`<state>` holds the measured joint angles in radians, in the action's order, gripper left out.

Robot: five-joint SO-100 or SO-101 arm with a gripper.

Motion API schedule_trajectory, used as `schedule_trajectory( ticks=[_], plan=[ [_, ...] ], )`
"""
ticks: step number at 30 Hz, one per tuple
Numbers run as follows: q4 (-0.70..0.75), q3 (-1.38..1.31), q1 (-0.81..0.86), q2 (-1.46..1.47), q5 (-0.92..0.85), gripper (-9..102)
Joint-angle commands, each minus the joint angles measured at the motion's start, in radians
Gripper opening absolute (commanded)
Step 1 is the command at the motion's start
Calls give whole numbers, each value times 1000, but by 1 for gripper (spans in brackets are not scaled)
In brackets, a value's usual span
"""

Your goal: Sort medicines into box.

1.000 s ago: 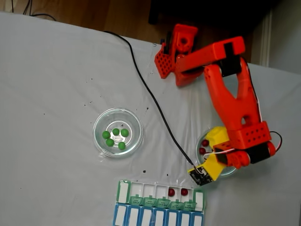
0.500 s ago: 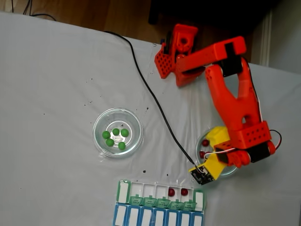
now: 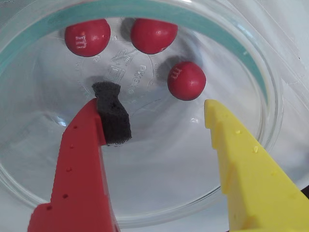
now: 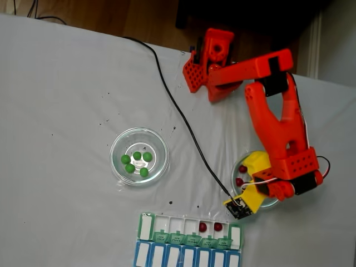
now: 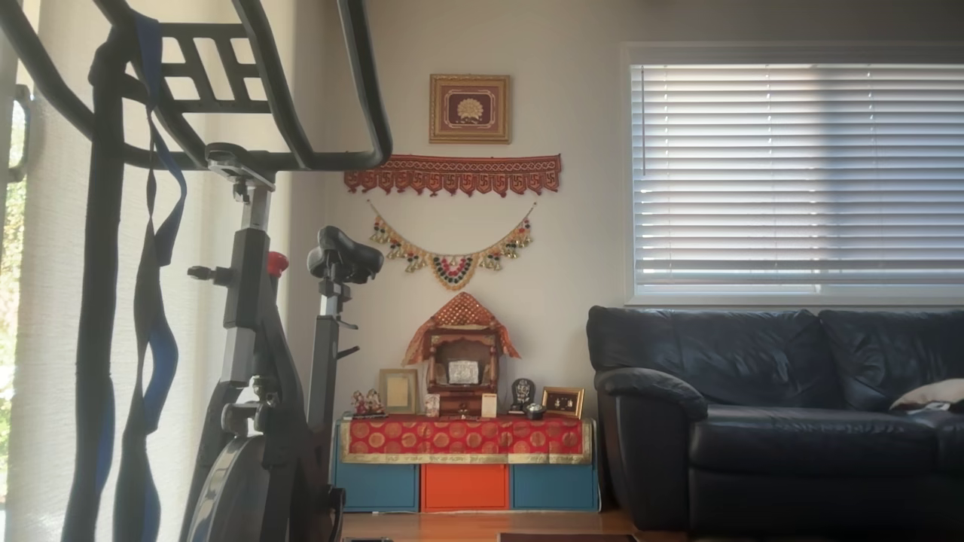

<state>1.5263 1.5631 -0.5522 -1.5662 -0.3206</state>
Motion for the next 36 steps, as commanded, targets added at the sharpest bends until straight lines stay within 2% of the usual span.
schedule_trajectory(
  ticks=[1, 11, 36],
  plan=[
    [-5, -20, 5, -49, 0, 30],
    [6, -37, 18, -44, -32, 35],
    [-3, -87, 44, 31, -94, 32]
  ],
)
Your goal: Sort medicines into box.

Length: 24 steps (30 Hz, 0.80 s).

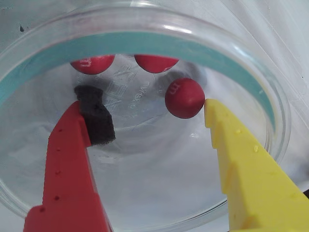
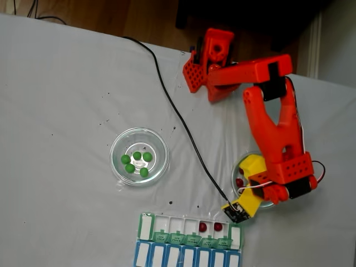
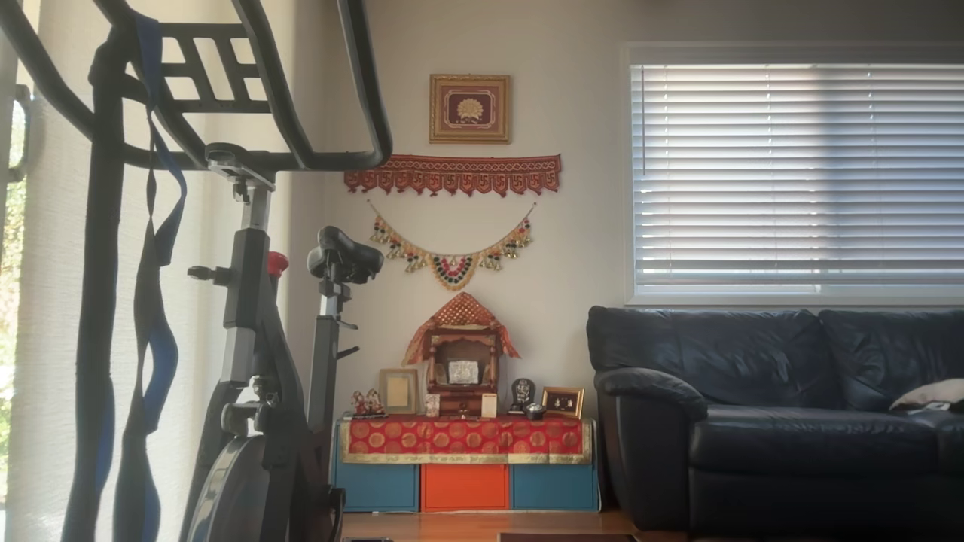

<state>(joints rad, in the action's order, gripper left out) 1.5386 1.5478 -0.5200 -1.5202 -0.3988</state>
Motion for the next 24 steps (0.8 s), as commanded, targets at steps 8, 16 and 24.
schedule_trajectory(
  ticks=[8, 16, 24],
  plan=[
    [-23, -80, 11, 3, -21, 29],
    [-26, -78, 11, 8, -29, 27],
    [-29, -77, 5, 23, -18, 25]
  ],
)
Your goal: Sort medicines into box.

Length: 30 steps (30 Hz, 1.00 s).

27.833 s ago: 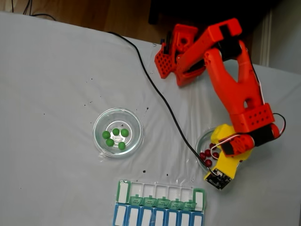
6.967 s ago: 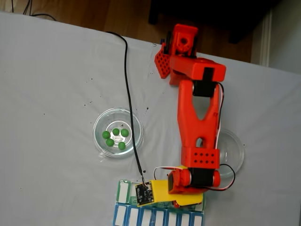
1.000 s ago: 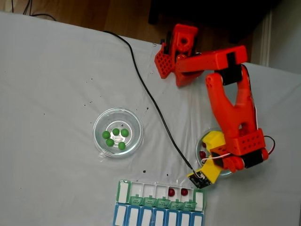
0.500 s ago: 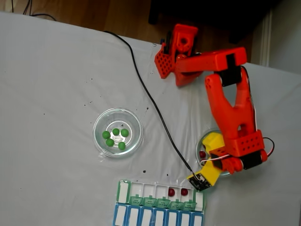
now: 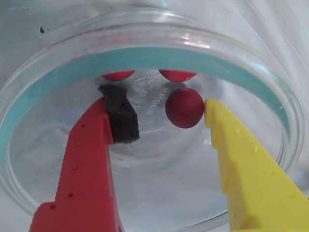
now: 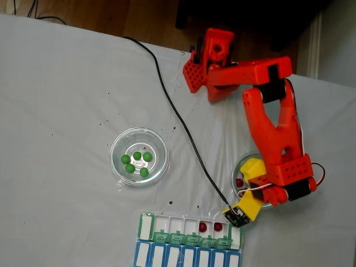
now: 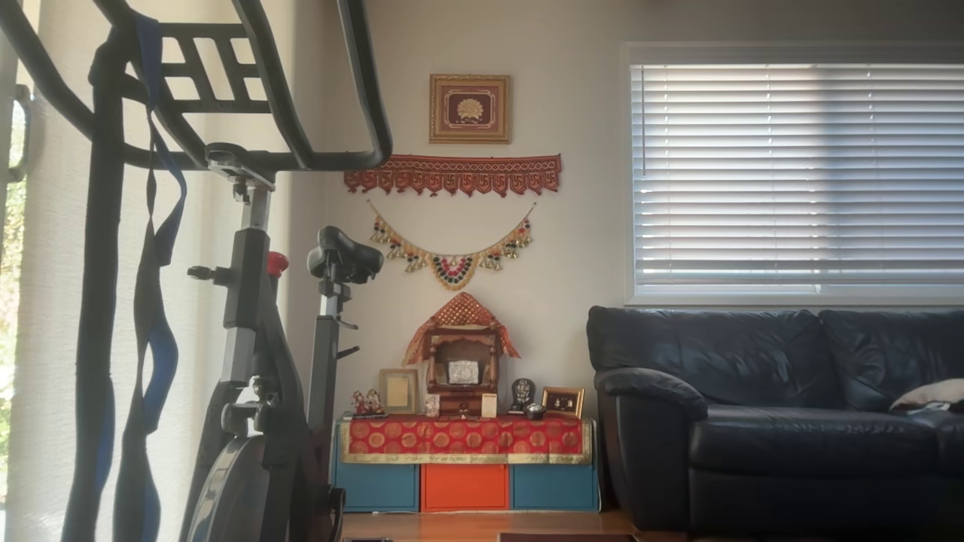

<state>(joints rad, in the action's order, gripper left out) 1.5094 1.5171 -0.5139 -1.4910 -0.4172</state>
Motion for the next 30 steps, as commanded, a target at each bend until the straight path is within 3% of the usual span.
schedule_trajectory(
  ticks=[1, 15, 30],
  plan=[
    [-2, -46, -2, -3, 0, 25],
    [2, -55, -9, 14, 9, 11],
    [-8, -52, -8, 11, 12, 5]
  ],
)
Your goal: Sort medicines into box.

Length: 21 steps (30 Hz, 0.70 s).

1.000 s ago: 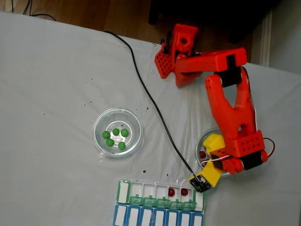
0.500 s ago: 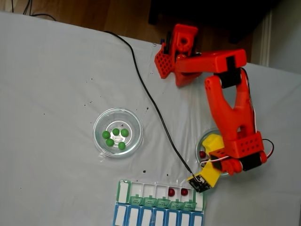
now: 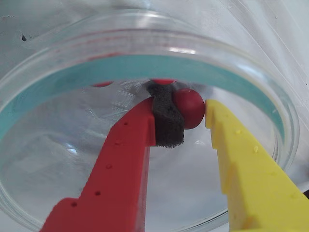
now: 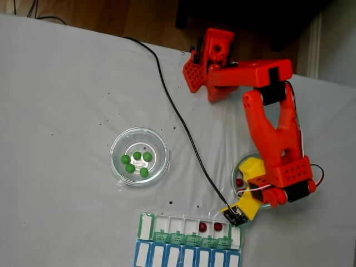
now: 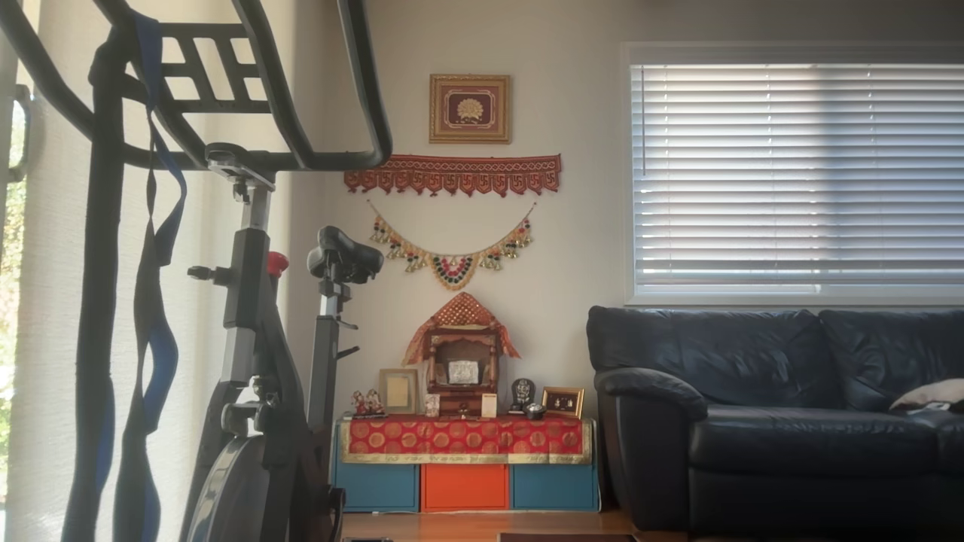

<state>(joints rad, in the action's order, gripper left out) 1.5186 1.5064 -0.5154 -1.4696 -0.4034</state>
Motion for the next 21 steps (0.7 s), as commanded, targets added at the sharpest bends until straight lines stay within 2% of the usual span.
schedule_trajectory(
  ticks=[1, 5, 16, 21],
  plan=[
    [-18, -41, -6, -9, -2, 4],
    [-18, -41, -5, -6, -12, 1],
    [-5, -26, -12, -55, 20, 1],
    [-127, 77, -28, -198, 133, 1]
  ],
)
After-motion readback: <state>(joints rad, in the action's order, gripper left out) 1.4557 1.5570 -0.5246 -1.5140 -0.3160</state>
